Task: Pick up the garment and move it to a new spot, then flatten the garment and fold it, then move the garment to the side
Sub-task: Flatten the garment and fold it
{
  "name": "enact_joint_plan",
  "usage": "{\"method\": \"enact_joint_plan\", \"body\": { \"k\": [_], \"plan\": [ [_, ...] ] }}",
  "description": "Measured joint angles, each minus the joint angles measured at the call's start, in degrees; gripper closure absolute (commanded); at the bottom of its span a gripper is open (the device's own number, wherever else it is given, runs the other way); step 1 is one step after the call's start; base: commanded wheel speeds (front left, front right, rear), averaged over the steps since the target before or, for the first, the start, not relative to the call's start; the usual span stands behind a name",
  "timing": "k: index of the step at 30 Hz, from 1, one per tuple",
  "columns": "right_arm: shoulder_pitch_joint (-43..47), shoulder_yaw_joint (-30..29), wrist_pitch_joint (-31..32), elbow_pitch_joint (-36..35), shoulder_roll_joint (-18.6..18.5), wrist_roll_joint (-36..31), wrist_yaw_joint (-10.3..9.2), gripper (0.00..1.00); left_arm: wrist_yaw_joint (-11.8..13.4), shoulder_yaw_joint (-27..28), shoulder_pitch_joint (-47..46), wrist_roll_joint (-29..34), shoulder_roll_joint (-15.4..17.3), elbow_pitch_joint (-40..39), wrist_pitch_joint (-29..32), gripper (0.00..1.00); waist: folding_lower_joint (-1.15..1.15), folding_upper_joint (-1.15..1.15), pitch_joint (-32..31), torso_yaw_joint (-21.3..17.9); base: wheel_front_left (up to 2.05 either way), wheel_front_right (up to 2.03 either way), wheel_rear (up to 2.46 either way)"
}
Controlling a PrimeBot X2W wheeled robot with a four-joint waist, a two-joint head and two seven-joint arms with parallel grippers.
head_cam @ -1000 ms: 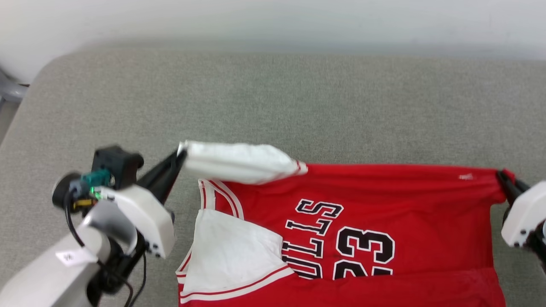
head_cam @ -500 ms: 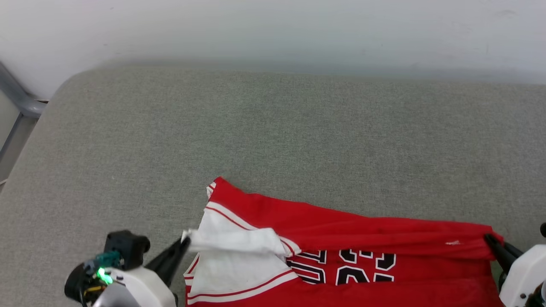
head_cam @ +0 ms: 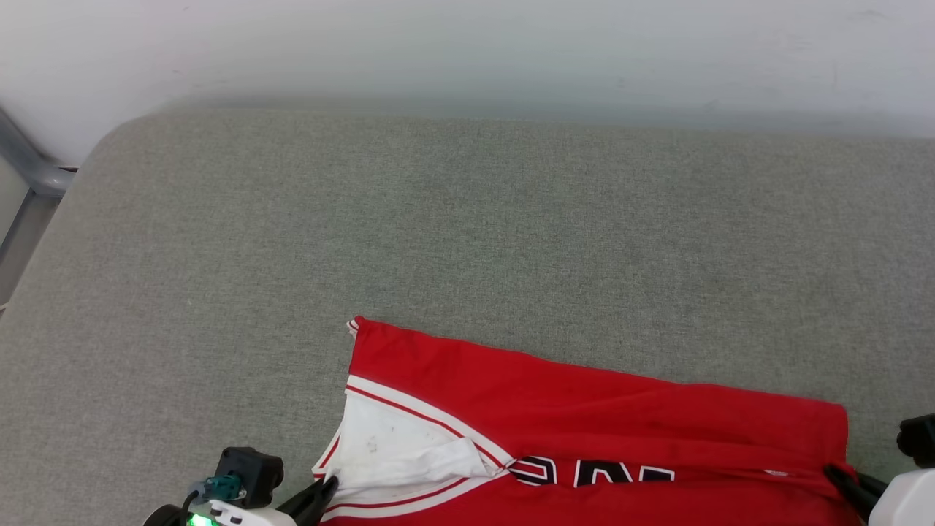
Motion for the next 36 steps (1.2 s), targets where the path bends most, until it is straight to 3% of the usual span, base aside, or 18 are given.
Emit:
{"method": "enact_joint_plan", "body": {
  "k": [5, 6, 7, 8, 9, 10, 17, 23, 28, 32, 36],
  "plan": [
    [0.2, 4.1, -1.5, 0.1, -2.7, -1.3, -0.01, 1.0, -0.9, -0.5, -0.5, 0.8, -0.8, 2.2, -0.2, 1.0, 0.0, 0.0, 0.4, 0.0, 0.0, 0.0, 0.0],
    [0.1, 5.1, -1.7, 0.3, -3.1, -1.3, -0.01, 0.84, -1.0, -0.6, -0.6, 0.8, -0.9, 2.6, -0.2, 1.0, 0.0, 0.0, 0.4, -0.1, 0.0, 0.0, 0.0],
    [0.1, 5.7, -2.1, 0.5, -3.4, -1.3, -0.01, 0.41, -1.1, -0.7, -0.6, 0.8, -1.0, 3.0, -0.2, 1.0, 0.0, 0.0, 0.4, -0.1, 0.0, 0.0, 0.0],
    [0.0, 6.2, -2.4, 0.7, -3.5, -1.2, -0.01, 0.0, -1.2, -0.8, -0.6, 0.8, -1.2, 3.3, -0.3, 0.81, 0.0, 0.0, 0.3, -0.2, 0.0, 0.0, 0.0],
    [-0.2, 6.7, -2.7, 0.8, -3.6, -1.1, -0.01, 0.0, -1.1, -0.9, -0.6, 1.2, -1.2, 3.5, -0.5, 0.12, 0.0, 0.0, 0.1, -0.3, 0.0, 0.0, 0.0],
    [-0.4, 7.3, -2.9, 0.9, -3.8, -0.9, -0.01, 0.0, -0.9, -0.8, -0.6, 1.2, -1.4, 3.8, -0.8, 0.0, 0.0, 0.0, -0.2, -0.3, 0.0, 0.0, 0.0],
    [-0.5, 9.7, -1.6, -0.5, -5.6, 2.8, -0.01, 0.0, 0.2, 0.4, 0.0, 0.5, -1.8, 4.1, -3.4, 0.0, 0.0, 0.0, -3.3, -1.1, 0.0, 0.0, 0.0],
    [-0.8, 3.6, 4.6, -3.8, -4.3, 8.1, -0.01, 0.0, 3.4, 4.4, -0.1, 1.5, -2.1, 2.2, -9.9, 0.0, 0.0, 0.0, -5.0, -1.8, 0.0, 0.0, 0.0],
    [-0.9, -4.6, 11.8, -4.2, 2.0, 9.5, -0.01, 0.0, 6.4, 7.0, -2.2, 8.4, -3.2, 0.1, -13.1, 0.0, 0.0, 0.0, -4.6, -1.8, 0.0, 0.0, 0.0],
    [-2.0, -10.6, 16.2, -3.9, 6.5, 4.1, -0.02, 0.0, 7.7, 10.8, -2.5, 14.2, -5.6, -2.2, -13.4, 0.0, 0.0, 0.0, -3.6, -1.5, 0.0, 0.0, 0.0],
    [-2.8, -18.1, 20.3, -2.0, 12.9, -2.9, -0.04, 0.0, 9.3, 17.1, -2.4, 25.3, -7.5, -6.3, -13.5, 0.0, 0.0, 0.0, -2.4, -1.1, 0.0, 0.0, 0.0]
  ]
}}
